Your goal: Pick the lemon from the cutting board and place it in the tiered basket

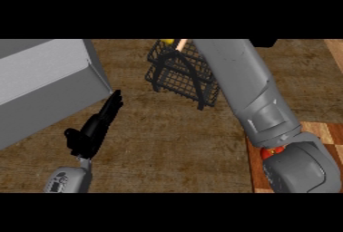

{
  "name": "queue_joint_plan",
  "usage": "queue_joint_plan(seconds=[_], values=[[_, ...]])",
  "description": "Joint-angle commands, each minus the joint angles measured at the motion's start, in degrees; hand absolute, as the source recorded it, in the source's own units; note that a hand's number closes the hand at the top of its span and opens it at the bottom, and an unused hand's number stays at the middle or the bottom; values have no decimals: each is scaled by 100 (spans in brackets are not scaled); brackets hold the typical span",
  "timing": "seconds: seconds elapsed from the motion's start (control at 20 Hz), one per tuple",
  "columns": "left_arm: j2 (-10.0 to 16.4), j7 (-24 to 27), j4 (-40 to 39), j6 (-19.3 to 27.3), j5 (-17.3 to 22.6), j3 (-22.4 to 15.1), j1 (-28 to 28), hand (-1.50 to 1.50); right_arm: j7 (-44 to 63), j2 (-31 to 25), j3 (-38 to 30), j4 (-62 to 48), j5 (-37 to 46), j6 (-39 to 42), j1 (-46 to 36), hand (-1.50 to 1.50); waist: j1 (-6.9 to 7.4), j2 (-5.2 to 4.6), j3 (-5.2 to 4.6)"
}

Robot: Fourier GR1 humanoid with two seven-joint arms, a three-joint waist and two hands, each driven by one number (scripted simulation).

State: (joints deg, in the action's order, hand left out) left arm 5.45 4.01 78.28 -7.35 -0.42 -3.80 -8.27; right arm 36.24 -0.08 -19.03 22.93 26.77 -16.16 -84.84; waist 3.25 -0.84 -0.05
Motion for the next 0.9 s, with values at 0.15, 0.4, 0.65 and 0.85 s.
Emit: queue_joint_plan(seconds=[0.15, 0.4, 0.65, 0.85], values=[[-26, 93, -110, 113, -80, 68, 29, 0, -232, -39, -330, 87, -443, -578, -104, -150, -177, 36, 1], [-5, -71, 40, -20, 70, 83, 109, 0, -319, -276, 79, 167, 280, -1901, 192, -150, -262, 73, 0], [136, 271, -81, -38, 57, 228, 356, 0, -45, -713, 287, 511, 757, -2846, 347, -150, -374, 125, 1], [69, 343, -261, 96, 31, 314, 342, 0, -457, -954, 192, 1544, 506, -2840, 1068, -150, -547, 168, 9]])
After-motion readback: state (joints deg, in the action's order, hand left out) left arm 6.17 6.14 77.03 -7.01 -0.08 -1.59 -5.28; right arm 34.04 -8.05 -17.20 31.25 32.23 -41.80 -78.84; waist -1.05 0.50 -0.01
